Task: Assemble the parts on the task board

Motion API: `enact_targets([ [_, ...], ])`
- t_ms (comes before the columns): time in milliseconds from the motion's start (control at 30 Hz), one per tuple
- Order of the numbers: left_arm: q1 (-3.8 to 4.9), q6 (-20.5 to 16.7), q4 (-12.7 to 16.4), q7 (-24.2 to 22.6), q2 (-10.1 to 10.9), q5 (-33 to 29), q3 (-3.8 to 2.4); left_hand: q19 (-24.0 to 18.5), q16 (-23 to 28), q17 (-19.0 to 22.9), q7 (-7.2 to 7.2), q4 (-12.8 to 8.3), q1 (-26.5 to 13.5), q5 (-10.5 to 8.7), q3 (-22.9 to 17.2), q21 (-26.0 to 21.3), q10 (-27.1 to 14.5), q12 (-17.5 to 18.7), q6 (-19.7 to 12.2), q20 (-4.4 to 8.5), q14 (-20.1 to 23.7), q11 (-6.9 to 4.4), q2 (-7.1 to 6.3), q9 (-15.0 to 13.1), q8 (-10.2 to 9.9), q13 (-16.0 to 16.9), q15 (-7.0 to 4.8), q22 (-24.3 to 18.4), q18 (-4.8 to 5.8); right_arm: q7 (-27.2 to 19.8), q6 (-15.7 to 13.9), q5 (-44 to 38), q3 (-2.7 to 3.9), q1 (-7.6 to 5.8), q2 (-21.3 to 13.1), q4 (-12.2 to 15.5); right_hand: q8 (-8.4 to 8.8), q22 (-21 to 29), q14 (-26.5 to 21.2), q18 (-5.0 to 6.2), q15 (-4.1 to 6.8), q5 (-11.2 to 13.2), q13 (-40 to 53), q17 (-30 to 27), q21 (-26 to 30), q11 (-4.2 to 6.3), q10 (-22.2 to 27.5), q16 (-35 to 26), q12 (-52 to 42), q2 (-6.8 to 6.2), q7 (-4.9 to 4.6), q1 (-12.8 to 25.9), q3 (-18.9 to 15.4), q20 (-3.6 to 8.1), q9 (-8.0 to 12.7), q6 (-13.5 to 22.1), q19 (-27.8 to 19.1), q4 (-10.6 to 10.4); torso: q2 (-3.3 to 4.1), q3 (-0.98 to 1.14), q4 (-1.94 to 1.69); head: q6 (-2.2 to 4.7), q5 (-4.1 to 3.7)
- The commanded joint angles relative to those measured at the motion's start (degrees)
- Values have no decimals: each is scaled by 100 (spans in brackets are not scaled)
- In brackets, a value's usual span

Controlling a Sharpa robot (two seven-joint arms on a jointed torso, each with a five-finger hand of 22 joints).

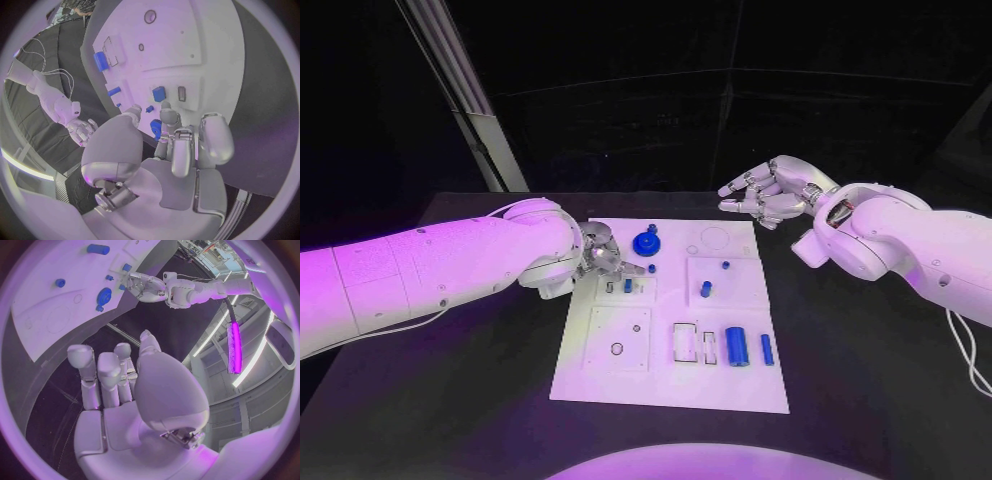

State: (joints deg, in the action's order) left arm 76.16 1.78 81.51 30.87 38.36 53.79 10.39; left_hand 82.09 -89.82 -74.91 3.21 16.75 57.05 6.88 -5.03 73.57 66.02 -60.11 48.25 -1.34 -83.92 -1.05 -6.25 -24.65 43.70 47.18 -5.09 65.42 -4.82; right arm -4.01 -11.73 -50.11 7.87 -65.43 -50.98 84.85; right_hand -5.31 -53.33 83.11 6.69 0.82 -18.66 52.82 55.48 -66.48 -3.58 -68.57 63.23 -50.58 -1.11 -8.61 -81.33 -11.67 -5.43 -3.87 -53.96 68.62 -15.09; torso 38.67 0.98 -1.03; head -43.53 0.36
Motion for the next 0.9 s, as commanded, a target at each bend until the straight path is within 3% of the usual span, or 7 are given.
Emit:
enact_targets([
  [33, 35, -533, 69, -497, 38, -82, -15, -146, 117, -1287, 58, -32, 328, 15, 85, -285, -393, 407, -161, -31, -546, 53, 38, 34, -47, -538, 95, -371, -94, -60, 41, -5, 3, -10, 6, -4, -24, 7, 33, 89, -1, 37, -9, 10, 34, -3, 38, -32, 6, 9, -8, 71, -44, -4, -5, 37, -45, -2, 4, 4, -3, 0, -17],
  [200, 66, -888, 113, -1244, 55, -84, -22, -635, 681, -457, 205, -181, 1107, 28, 94, -1262, -792, 671, -471, -147, -265, 206, 151, 144, -130, -858, 206, -1581, -312, -61, 29, -5, 3, -10, 4, -10, -26, 7, 36, 89, -1, 54, -9, 15, 36, -4, 37, -32, 0, 12, -8, 83, -55, -4, -5, 38, -43, -12, 6, 7, 8, 4, -24],
  [333, 76, -1276, 96, -1937, 11, -74, -21, -1286, 1576, 693, 414, -467, 1814, 43, -54, -2536, -1305, 1124, -818, -278, 261, 387, 217, 362, -352, -1223, 359, -3020, -544, -62, 14, -5, 2, -10, 7, -23, -27, 7, 37, 89, -1, 61, -6, 17, 37, -4, 36, -32, -4, 15, -8, 85, -58, -5, -5, 38, -42, -15, 4, 3, 6, 17, -55],
  [467, 78, -1602, -12, -2512, -102, -18, -15, -1427, 2551, 1833, 585, -732, 2368, 28, -292, -3040, -1447, 1850, -879, -430, 814, 550, 208, 725, -690, -1911, 498, -3351, -562, -60, 4, -5, 2, -10, 13, -27, -27, 3, 37, 88, -1, 62, -2, 20, 35, -4, 33, -31, -9, 18, -8, 85, -59, -5, -5, 38, -39, -16, 9, 6, 1, 41, -79],
  [600, 68, -1726, -182, -2932, -246, 295, 2, -1341, 2756, 2113, 675, -968, 2685, 19, -573, -3267, -1468, 2399, -631, -469, 896, 638, 67, 1134, -1086, -2508, 565, -3518, -570, -61, -4, -5, 2, -10, 23, -32, -29, 3, 40, 88, -1, 57, -1, 29, 36, -3, 31, -26, -14, 29, -8, 79, -56, -5, -6, 38, -38, -17, 9, 2, -2, 57, -95],
  [767, 27, -1522, -415, -3377, -435, 992, 41, -1334, 3259, 2789, 673, -1199, 2849, 38, -834, -3411, -1696, 3101, -448, -517, 1169, 729, -110, 1555, -1612, -3161, 601, -3613, -557, -65, -9, -23, 2, -10, 44, -36, -31, 1, 43, 87, -1, 47, 3, 36, 36, -3, 28, -24, -22, 40, -7, 69, -55, -5, -6, 38, -34, -16, 13, 3, 7, 65, -98],
  [900, 5, -1302, -601, -3565, -578, 1548, 119, -1189, 3030, 2644, 644, -1331, 2787, 31, -883, -3405, -1604, 3422, -192, -509, 942, 721, -213, 1817, -1986, -3544, 605, -3628, -573, -69, -10, -43, 2, -9, 59, -35, -32, 1, 44, 87, 0, 40, 5, 39, 37, -2, 27, -23, -27, 47, -7, 62, -54, -5, -6, 38, -33, -15, 15, 4, 4, 70, -101],
])
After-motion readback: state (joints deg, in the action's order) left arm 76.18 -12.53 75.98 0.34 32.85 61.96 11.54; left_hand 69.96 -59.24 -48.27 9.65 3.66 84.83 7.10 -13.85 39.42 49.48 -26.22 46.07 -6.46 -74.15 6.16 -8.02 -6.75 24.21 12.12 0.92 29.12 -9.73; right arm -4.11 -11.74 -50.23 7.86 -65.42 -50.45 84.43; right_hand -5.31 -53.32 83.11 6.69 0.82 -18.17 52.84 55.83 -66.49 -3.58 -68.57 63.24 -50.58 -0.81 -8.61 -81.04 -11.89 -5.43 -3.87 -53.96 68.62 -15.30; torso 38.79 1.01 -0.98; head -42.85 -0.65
